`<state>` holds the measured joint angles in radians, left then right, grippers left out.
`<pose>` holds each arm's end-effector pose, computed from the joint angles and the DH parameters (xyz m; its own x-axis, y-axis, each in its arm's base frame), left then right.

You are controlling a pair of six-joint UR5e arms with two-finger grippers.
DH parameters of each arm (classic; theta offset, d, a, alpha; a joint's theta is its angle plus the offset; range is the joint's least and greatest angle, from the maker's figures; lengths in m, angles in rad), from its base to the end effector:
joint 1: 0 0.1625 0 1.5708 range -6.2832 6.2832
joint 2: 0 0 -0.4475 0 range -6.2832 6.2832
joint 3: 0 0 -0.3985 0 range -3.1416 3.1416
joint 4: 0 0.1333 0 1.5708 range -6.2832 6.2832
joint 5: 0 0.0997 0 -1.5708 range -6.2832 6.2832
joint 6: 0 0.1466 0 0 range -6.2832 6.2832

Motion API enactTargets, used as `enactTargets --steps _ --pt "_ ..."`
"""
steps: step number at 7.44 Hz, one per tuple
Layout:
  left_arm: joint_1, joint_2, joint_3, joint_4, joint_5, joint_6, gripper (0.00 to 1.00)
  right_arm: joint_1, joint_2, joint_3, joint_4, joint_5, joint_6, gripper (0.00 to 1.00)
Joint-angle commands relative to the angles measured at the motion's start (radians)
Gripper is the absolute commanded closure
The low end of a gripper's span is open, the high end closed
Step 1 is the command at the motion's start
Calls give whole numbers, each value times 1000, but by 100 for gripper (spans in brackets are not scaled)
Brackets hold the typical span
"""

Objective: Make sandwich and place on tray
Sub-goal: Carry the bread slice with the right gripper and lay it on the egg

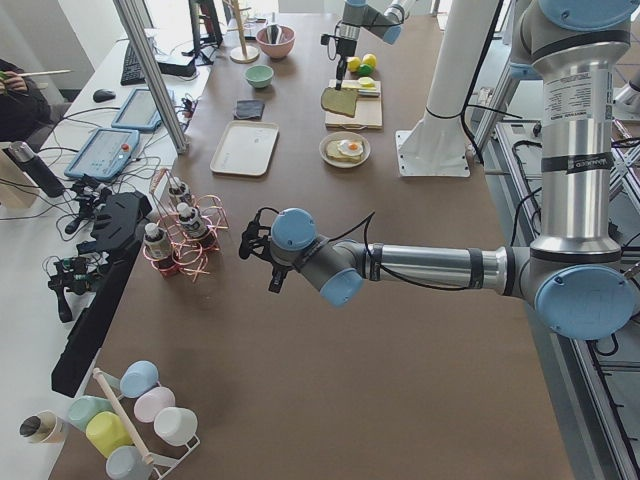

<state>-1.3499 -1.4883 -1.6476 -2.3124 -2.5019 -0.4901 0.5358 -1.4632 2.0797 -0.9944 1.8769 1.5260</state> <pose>0.0930 -0.4857 0.6087 0.4862 0.2386 -0.8406 0.0753 0.9470 0.3123 -0.4187 -0.3523 0.3359 0.3280 0.1451 0.9335 -0.2315 0.9704 -0.0694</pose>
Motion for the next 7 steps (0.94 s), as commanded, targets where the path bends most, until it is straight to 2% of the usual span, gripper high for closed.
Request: enactTargets --steps 1,2,3,5,7 --pt "0 0 -1 -4 -5 -19 1 -60 163 -90 -6 -30 100 100" --pt "0 0 -1 -4 -5 -28 1 -136 211 -128 -6 -132 118 100" --pt "0 -1 2 -4 -5 -30 1 -196 243 -154 -6 -198 120 100" --pt "2 -3 -1 -5 -5 -69 1 -231 293 -205 -4 -222 118 100" --pt "0 -4 -1 -5 -5 -70 1 -240 294 -222 -1 -223 112 100"
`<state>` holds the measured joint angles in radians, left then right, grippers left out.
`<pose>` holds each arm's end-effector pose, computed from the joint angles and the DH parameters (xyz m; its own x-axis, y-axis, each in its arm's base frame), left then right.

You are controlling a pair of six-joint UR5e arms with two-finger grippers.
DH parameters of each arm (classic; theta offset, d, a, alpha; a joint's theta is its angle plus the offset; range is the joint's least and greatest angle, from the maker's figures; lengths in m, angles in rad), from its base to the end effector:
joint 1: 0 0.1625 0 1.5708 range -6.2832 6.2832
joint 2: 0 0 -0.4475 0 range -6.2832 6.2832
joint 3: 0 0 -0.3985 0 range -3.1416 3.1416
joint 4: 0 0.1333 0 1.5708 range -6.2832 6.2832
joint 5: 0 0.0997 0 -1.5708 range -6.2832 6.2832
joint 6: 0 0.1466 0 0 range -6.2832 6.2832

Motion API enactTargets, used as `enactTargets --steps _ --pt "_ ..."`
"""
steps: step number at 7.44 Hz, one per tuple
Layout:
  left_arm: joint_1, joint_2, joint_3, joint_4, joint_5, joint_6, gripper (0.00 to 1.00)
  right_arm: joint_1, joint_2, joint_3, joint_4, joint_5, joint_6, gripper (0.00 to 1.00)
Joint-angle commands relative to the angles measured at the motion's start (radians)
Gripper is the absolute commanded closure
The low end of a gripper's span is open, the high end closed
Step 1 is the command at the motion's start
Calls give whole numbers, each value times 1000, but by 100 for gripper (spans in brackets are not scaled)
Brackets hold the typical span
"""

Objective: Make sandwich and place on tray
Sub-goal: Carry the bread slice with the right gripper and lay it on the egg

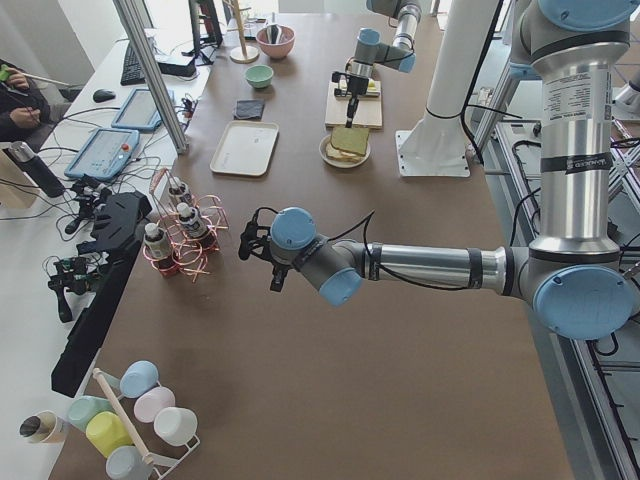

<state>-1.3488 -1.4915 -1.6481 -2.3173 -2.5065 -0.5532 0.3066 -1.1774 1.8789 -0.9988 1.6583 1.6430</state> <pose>0.0941 -0.4865 0.6058 0.4753 0.1870 -0.8597 0.1032 0.9586 0.2655 -0.5783 -0.3095 0.2661 0.2626 0.1585 0.9518 -0.2406 0.9660 -0.0945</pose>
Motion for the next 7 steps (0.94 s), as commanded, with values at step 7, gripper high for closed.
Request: enactTargets --steps 7 --pt "0 -1 4 -1 2 -5 1 0 15 -70 9 -15 -20 100"
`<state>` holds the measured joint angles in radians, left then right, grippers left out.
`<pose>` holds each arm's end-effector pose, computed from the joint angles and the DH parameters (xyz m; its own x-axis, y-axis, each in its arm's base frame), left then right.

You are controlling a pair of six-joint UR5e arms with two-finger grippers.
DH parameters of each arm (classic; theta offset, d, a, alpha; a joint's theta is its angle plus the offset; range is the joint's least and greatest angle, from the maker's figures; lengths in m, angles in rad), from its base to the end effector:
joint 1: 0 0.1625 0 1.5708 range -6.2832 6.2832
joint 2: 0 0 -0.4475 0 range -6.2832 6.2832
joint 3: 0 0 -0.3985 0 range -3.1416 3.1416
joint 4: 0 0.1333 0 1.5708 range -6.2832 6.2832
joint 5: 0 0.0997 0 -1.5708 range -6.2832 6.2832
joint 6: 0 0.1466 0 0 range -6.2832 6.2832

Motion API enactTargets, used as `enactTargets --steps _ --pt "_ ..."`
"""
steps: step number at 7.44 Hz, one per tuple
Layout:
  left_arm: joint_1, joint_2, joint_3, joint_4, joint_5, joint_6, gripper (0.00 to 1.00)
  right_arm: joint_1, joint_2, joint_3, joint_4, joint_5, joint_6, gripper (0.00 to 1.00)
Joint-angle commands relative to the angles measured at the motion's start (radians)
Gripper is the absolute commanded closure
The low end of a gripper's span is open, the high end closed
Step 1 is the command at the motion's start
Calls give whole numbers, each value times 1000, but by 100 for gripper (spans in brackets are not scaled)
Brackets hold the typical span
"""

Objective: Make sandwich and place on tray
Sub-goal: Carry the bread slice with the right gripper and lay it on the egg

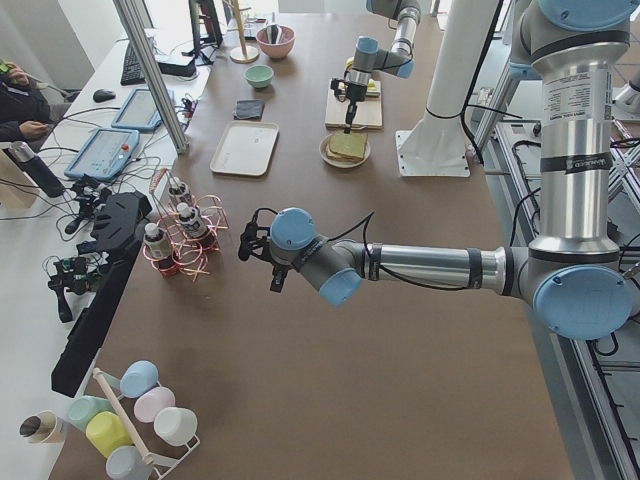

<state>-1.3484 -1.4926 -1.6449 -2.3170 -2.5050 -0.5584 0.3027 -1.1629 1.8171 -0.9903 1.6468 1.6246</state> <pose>0.0943 -0.4871 0.6071 0.4762 0.1799 -0.8607 0.1058 0.9600 0.2592 -0.5980 -0.3147 0.2849 0.3021 0.1505 0.9413 -0.2454 0.9665 -0.0758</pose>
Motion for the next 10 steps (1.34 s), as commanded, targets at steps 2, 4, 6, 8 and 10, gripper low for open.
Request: enactTargets --steps 2,4,6,8,10 --pt "0 0 -1 -1 0 0 1 4 0 -12 1 -4 0 100" --pt "0 -2 -1 -1 0 0 1 1 0 -30 1 -16 0 100" --pt "2 -3 -1 -1 0 0 1 -2 2 -35 1 -19 0 100" --pt "2 -6 -1 1 0 0 1 -2 12 -35 1 -18 0 12" --pt "2 -8 0 1 0 0 1 0 12 -30 -1 -18 -23 0"
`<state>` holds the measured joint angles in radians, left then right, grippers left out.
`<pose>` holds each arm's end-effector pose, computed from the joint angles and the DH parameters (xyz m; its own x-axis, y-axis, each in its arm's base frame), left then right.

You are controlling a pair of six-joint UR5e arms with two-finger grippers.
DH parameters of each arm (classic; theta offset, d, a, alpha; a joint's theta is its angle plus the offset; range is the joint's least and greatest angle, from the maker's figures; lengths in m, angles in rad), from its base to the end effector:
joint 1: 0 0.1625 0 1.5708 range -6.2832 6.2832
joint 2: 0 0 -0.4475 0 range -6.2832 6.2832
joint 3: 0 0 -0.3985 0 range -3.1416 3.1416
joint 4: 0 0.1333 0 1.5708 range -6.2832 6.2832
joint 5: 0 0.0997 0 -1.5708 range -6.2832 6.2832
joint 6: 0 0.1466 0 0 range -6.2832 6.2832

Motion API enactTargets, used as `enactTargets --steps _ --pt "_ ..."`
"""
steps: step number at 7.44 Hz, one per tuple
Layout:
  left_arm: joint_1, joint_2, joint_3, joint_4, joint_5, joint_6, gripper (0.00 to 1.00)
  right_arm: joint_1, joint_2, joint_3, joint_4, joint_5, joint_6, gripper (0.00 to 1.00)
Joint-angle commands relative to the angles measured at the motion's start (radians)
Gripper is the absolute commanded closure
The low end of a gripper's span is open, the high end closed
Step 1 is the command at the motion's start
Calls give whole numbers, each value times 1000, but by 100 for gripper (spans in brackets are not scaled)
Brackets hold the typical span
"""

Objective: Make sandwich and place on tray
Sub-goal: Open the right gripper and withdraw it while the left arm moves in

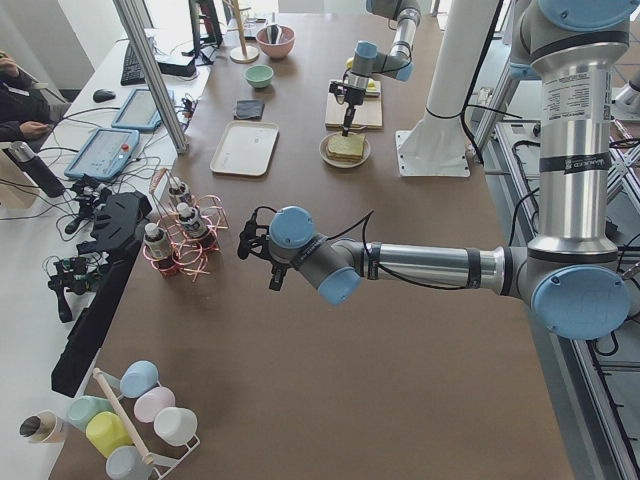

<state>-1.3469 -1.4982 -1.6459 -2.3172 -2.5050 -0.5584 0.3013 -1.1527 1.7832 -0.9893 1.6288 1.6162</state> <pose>0.0956 -0.4894 0.6038 0.4747 0.1863 -0.8602 0.1048 0.9584 0.2654 -0.6081 -0.3197 0.2946 0.3239 0.1481 0.9344 -0.2594 0.9637 -0.0628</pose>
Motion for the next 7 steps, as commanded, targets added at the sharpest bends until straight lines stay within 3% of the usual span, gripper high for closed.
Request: enactTargets --steps 1,3,4,7 --pt "0 -2 0 -1 0 -2 1 5 2 5 -2 0 -16 0" --pt "2 -2 0 1 0 -2 1 44 -2 24 -5 32 -18 0" --pt "6 -4 -2 1 -2 -3 1 112 -10 40 -20 113 -18 0" --pt "72 -29 -37 4 14 -130 1 316 -12 91 -260 316 -160 0"
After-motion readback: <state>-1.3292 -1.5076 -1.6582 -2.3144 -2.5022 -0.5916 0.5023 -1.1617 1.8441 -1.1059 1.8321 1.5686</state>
